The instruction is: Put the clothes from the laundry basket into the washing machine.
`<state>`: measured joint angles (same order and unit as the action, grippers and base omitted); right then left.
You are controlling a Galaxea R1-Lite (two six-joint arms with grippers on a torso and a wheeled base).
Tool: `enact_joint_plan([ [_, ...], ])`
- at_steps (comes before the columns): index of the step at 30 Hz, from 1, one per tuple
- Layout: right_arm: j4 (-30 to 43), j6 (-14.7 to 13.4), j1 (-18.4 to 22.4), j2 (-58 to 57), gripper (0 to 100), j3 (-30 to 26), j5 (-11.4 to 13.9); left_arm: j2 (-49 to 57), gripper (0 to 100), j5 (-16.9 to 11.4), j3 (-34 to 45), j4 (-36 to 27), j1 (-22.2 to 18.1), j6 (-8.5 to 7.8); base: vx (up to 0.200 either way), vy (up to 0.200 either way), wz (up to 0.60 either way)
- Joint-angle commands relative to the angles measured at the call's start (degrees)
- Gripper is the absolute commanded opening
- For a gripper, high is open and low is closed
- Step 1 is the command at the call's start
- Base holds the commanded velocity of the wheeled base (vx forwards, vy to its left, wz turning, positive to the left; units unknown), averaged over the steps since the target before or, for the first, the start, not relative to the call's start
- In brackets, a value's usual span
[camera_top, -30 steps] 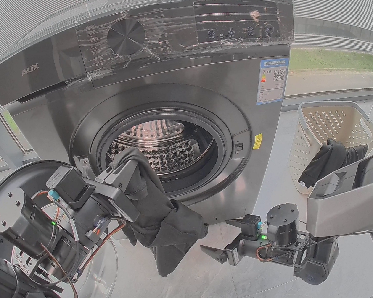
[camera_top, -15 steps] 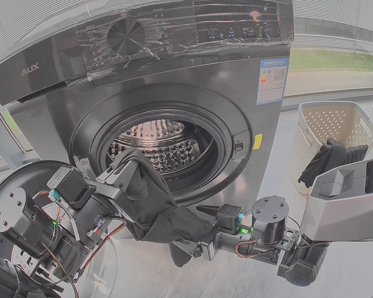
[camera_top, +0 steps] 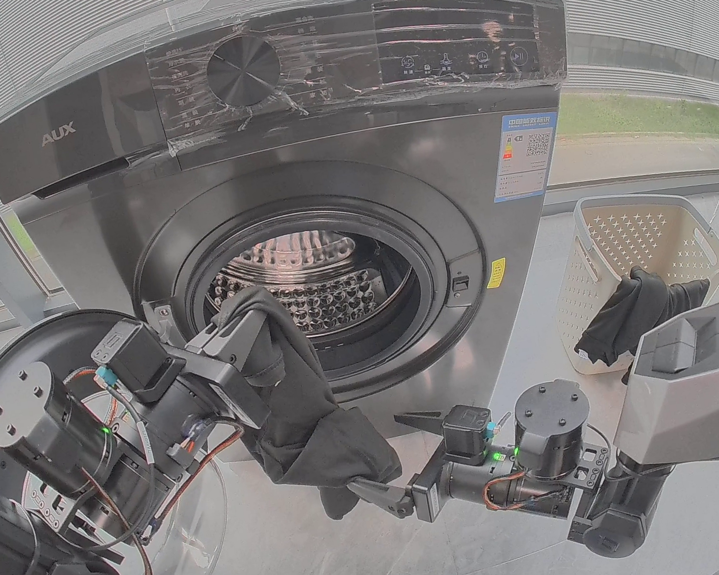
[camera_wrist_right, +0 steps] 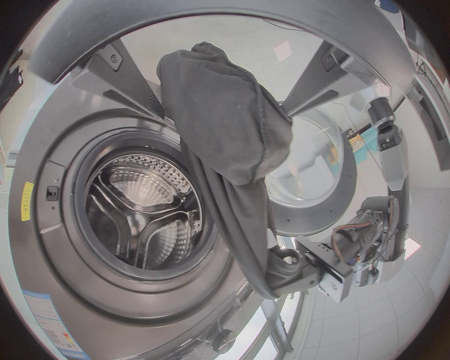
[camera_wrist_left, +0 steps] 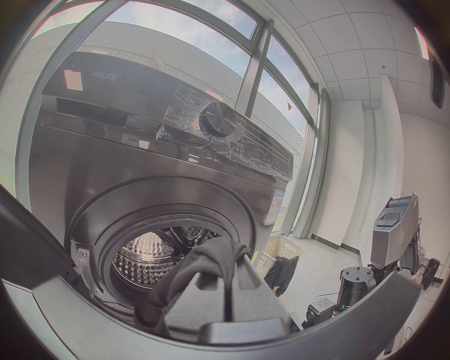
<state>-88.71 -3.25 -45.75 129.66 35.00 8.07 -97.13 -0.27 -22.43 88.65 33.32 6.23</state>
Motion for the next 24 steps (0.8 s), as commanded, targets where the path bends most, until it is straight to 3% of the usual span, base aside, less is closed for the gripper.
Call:
enact_joint_plan([
  [1,-0.1,-0.1,-0.7,-1.2,100,-0.4,1.8,-0.1,0,0.0,0.0,0.0,0.0,0.01,0.000,0.000,0.00],
  [3,-0.1,-0.1,-0.8,-0.8,100,0.3,4.2,-0.2,0,0.0,0.0,0.0,0.0,0.10,0.000,0.000,0.00],
  [9,0.0,-0.2,0.0,1.2,100,5.9,4.8,-0.2,0,0.0,0.0,0.0,0.2,0.10,0.000,0.000,0.00],
  [14,0.5,-0.3,0.5,6.2,100,12.4,3.9,-0.1,0,0.0,0.0,0.0,0.2,0.10,0.000,0.000,0.00],
  [19,0.0,-0.2,-0.1,9.0,100,13.9,1.4,-0.1,0,0.0,0.0,0.0,0.3,0.10,0.000,0.000,0.00],
  [24,0.1,-0.2,-0.7,9.4,100,14.0,1.2,-0.1,0,0.0,-0.2,0.0,0.3,0.19,0.000,0.000,0.00],
])
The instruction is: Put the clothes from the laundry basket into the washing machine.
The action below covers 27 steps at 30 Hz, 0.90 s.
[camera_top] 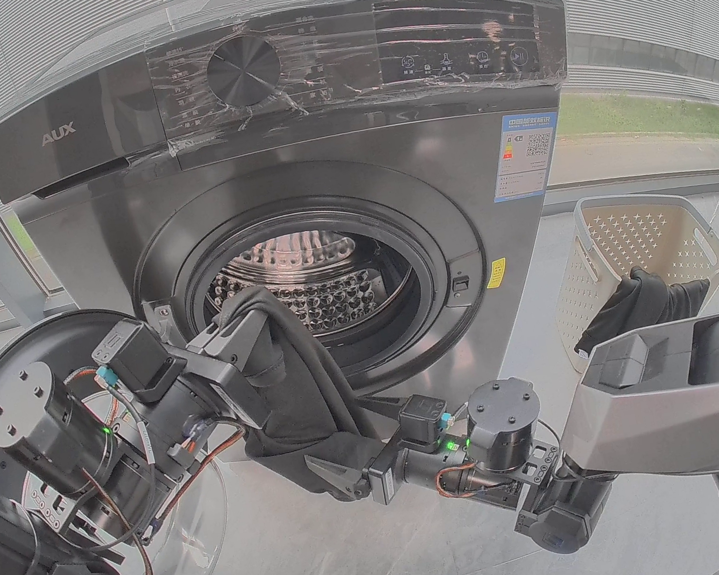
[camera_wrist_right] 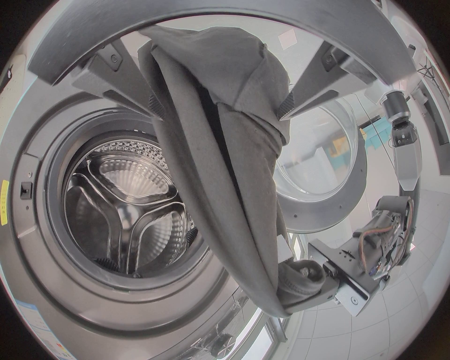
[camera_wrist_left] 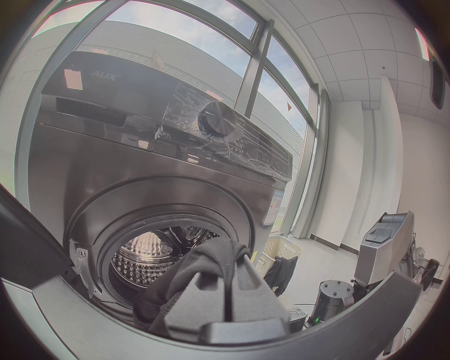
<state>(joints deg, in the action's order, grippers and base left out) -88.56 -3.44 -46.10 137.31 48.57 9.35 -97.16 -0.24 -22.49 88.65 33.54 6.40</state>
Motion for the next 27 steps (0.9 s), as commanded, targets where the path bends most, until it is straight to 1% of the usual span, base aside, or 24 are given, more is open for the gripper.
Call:
enact_joint_plan([
  [1,0.0,0.0,-0.4,1.6,100,0.3,-0.1,0.0,0,0.0,-0.1,0.0,0.0,0.02,0.000,0.000,0.00],
  [4,-0.1,-0.1,-1.5,1.7,100,-0.3,-1.0,0.0,0,0.0,0.0,0.0,0.0,0.02,0.000,0.000,0.00],
  [7,-0.1,-0.1,-3.2,1.8,100,-1.3,-1.2,-0.1,0,0.0,-0.1,0.0,0.0,0.02,0.000,0.000,0.00],
  [12,-0.1,-0.1,-4.4,3.0,100,-2.3,-1.2,-0.1,0,0.0,-0.2,0.0,-0.3,0.02,0.000,0.000,0.00],
  [16,0.0,-0.1,-5.1,3.1,100,-1.7,-1.5,-0.1,0,0.0,-0.3,0.0,-0.1,0.02,0.000,0.000,0.00],
  [18,0.1,-0.1,-5.2,3.7,100,-0.1,-3.5,-0.1,0,0.0,-0.4,0.0,0.0,0.02,0.000,0.000,0.00],
  [19,0.1,-0.1,-5.1,4.0,0,0.3,-4.0,-0.1,0,0.0,-0.4,0.0,0.0,0.02,0.000,0.000,0.00],
  [20,0.0,-0.1,-4.8,5.6,0,2.0,-5.5,0.0,0,0.0,-0.4,0.0,0.0,0.02,0.000,0.000,0.00],
  [21,0.0,-0.1,-4.6,6.0,0,2.2,-5.8,0.0,0,0.0,-0.4,0.0,0.0,0.02,0.000,0.000,0.00],
  [27,-0.1,-0.2,-4.5,6.2,0,2.1,-6.1,0.0,0,0.0,-0.4,0.0,-0.1,0.10,0.000,0.000,0.00],
])
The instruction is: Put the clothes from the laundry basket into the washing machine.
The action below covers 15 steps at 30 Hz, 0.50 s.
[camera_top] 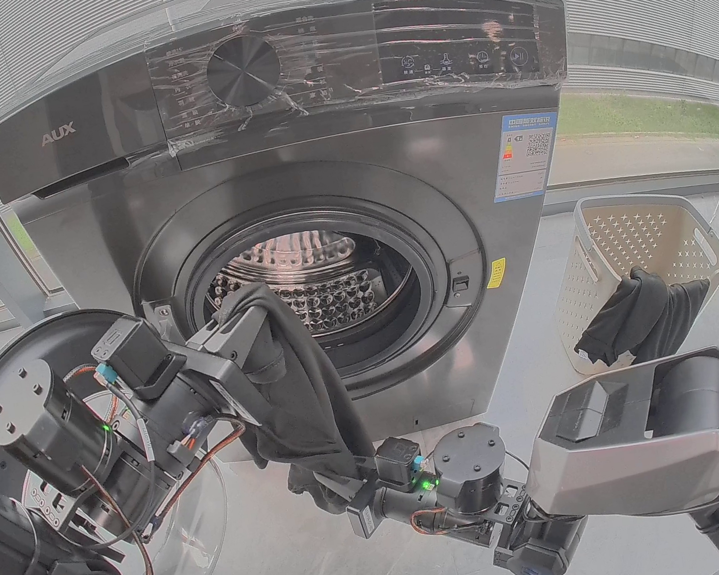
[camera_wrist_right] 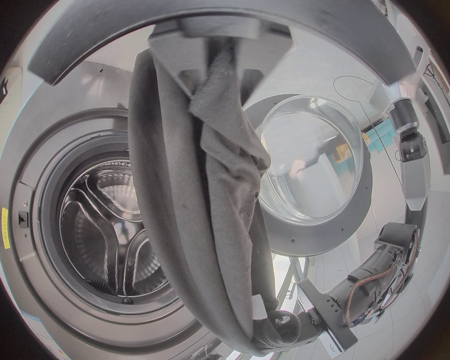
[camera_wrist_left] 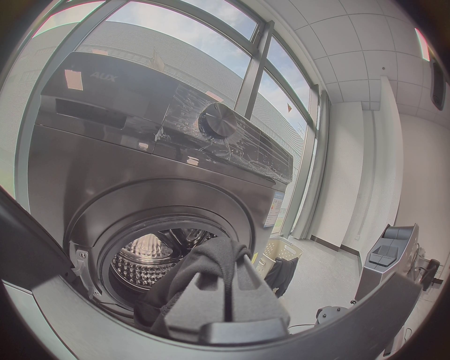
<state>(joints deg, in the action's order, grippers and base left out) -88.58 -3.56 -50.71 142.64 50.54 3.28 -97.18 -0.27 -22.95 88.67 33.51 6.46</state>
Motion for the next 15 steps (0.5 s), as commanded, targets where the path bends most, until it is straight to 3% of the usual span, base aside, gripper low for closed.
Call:
enact_joint_plan([
  [1,-0.1,0.0,0.1,0.4,0,0.0,-0.4,0.0,0,0.0,0.0,0.0,-0.3,0.04,0.000,0.000,0.00],
  [4,-0.1,-0.2,0.1,-1.8,0,-1.9,-1.3,-0.1,0,0.0,0.1,0.0,-0.6,0.04,0.000,0.000,0.00],
  [15,-0.1,-0.5,4.2,-23.9,0,-23.8,-0.5,0.0,0,-0.6,0.5,-0.1,-4.1,0.04,0.000,0.000,0.00],
])
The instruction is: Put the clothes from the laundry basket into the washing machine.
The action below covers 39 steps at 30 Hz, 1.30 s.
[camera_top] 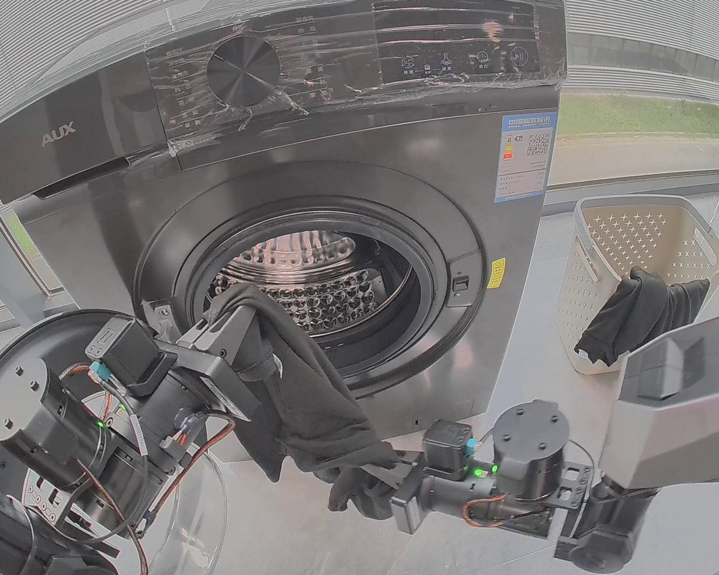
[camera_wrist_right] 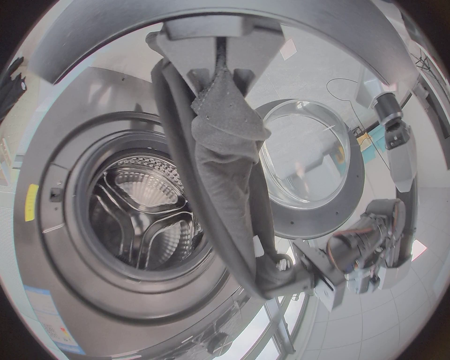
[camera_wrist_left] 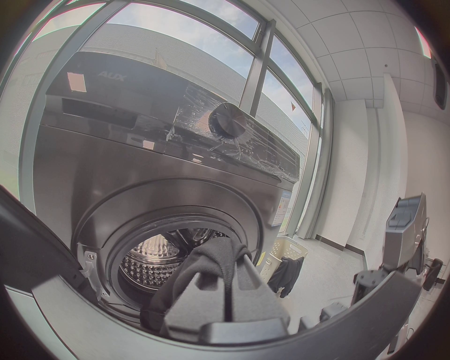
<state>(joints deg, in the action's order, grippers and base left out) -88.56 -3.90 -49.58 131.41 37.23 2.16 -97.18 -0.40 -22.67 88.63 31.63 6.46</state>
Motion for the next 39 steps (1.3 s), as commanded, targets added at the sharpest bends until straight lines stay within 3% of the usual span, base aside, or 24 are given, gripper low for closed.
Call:
enact_joint_plan([
  [1,-0.1,-0.1,4.0,-14.1,0,-12.1,1.0,0.0,0,-0.5,0.3,0.0,-2.3,0.04,0.000,0.000,0.00],
  [6,-0.1,-0.1,9.9,-21.3,0,-16.4,3.5,0.2,0,-0.4,0.4,0.0,-2.3,-0.04,0.000,0.000,0.00],
  [12,-0.2,-0.7,16.1,-25.0,0,-16.9,3.3,1.6,0,-0.6,0.7,0.0,-2.3,-0.13,0.000,0.000,0.00],
  [17,-0.2,-3.0,16.6,-27.3,0,-17.2,3.0,3.0,0,-1.2,1.9,0.1,-2.2,-0.22,0.000,0.000,0.00],
  [19,-0.2,-3.5,16.7,-27.4,0,-16.5,2.5,4.8,0,-3.0,3.2,0.1,-2.0,-0.13,0.000,0.000,0.00],
  [20,-0.2,-3.7,16.6,-27.3,0,-14.3,0.2,5.5,0,-4.1,3.6,0.1,-2.1,-0.13,0.000,0.000,0.00],
  [22,-0.2,-3.8,16.2,-27.4,0,-12.1,-2.0,6.5,0,-6.1,4.7,0.1,-2.2,-0.04,0.000,0.000,0.00],
  [27,-0.2,-3.8,15.9,-27.4,0,-8.1,-3.1,8.3,0,-9.5,6.6,0.1,-2.3,-0.13,0.000,0.000,0.00],
  [33,-0.3,-3.7,16.1,-27.7,0,-6.1,-3.4,8.2,0,-10.0,7.6,0.1,-2.4,-0.75,0.000,0.000,0.00],
  [39,-0.2,-3.7,16.6,-28.8,0,-5.9,-3.9,7.8,0,-9.8,6.9,0.1,-5.7,-0.75,0.000,0.000,0.00],
])
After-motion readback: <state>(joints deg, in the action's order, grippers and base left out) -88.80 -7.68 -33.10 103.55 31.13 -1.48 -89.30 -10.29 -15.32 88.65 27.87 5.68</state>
